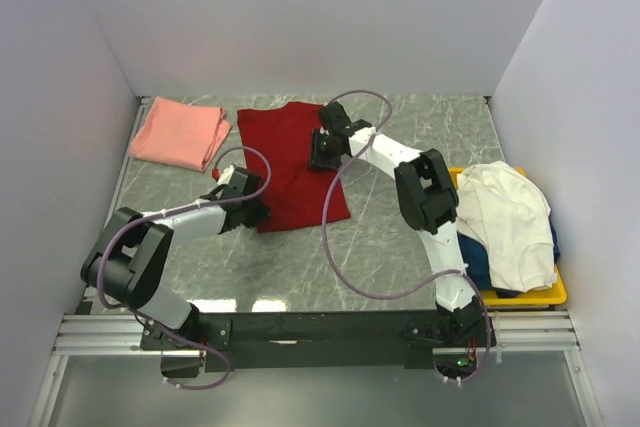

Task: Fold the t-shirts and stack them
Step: Fold the tshirt

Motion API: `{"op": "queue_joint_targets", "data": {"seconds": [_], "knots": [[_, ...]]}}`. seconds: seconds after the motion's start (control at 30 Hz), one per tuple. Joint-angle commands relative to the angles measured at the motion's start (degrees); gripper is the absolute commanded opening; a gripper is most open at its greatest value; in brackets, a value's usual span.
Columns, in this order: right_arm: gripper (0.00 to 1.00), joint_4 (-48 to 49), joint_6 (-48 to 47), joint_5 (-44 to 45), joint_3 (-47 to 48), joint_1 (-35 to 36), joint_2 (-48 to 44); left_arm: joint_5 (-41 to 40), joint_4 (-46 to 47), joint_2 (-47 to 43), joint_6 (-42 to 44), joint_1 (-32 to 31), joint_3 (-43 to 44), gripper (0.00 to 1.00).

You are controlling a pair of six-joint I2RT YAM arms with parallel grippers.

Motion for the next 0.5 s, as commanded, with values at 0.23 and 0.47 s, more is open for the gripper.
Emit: {"op": "queue_joint_targets", "data": {"seconds": [0.23, 0.47], "knots": [[0.46, -6.94, -0.34, 3.97, 10.38, -4.13, 6.63, -2.53, 1.25, -3.28, -4.27, -2.61, -7.48, 0.01], [0.46, -6.68, -0.25, 4.14, 8.36, -5.10, 4.53, -2.27, -0.24, -7.49, -2.96, -2.61, -9.86, 0.01]]}}
